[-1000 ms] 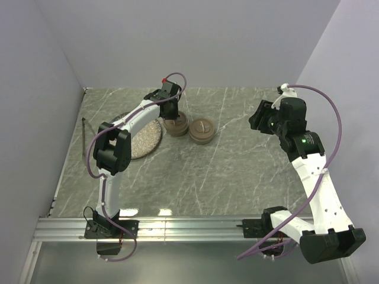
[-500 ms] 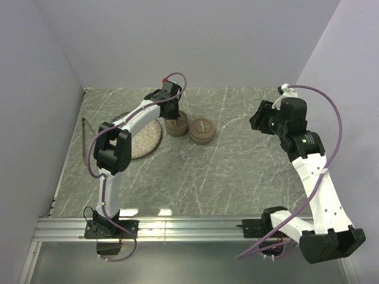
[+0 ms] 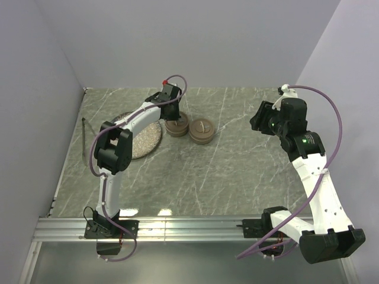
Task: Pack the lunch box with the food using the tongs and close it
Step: Put the lid back on the lunch box
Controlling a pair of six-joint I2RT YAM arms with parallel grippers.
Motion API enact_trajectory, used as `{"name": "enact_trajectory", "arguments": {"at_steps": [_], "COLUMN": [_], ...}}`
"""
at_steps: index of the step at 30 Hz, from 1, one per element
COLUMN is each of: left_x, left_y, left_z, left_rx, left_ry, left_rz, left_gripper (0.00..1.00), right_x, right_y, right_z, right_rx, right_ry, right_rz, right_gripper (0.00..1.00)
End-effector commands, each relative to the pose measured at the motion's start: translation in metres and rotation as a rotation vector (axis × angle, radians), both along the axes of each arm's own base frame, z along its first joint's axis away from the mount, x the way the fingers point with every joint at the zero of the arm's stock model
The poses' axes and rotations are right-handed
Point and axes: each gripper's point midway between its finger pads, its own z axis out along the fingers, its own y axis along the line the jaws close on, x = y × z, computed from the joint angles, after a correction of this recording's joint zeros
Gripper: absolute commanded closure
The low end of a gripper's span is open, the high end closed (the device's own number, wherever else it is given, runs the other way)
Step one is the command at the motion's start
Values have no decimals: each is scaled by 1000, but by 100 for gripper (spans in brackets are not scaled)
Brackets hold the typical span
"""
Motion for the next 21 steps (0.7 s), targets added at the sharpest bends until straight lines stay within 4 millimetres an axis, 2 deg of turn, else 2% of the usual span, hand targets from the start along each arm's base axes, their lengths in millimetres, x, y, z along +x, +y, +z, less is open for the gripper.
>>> {"name": "enact_trajectory", "arguments": {"at_steps": [1,5,8,11,12,13,14,16,19,21], "left_x": [-17,-25,-28,-23,-20,-19,-17,-13,-9,-6], "left_y": [3,2,1,1,1,1,1,0,-1,-1], "left_z": [-21,-31,-31,-16,-7,-1,5,24,48,70], "left_rx": [12,-15,-25,-31,-34,-33,-35,-46,-61,-76], "left_ry": [58,59,56,16,-8,-24,-41,-87,-141,-187], "left_rz": [-4,-10,-20,-24,-22,-27,-27,-34,-42,-40], "left_gripper": [100,100,100,100,96,73,60,43,32,31], "right_x": [-2,-3,-3,-2,-2,-1,-1,1,1,1], "right_y": [-3,-4,-5,-5,-4,-4,-3,-3,-2,-3], "right_z": [8,10,9,10,10,9,10,12,13,16], "right_rx": [-2,-4,-7,-8,-5,-5,-2,2,2,2], "right_ry": [-35,-37,-36,-36,-35,-35,-36,-41,-44,-51], "right_rz": [-2,-4,-6,-6,-4,-4,-2,0,1,-1], "right_gripper": [41,41,41,40,39,39,38,36,35,35]}}
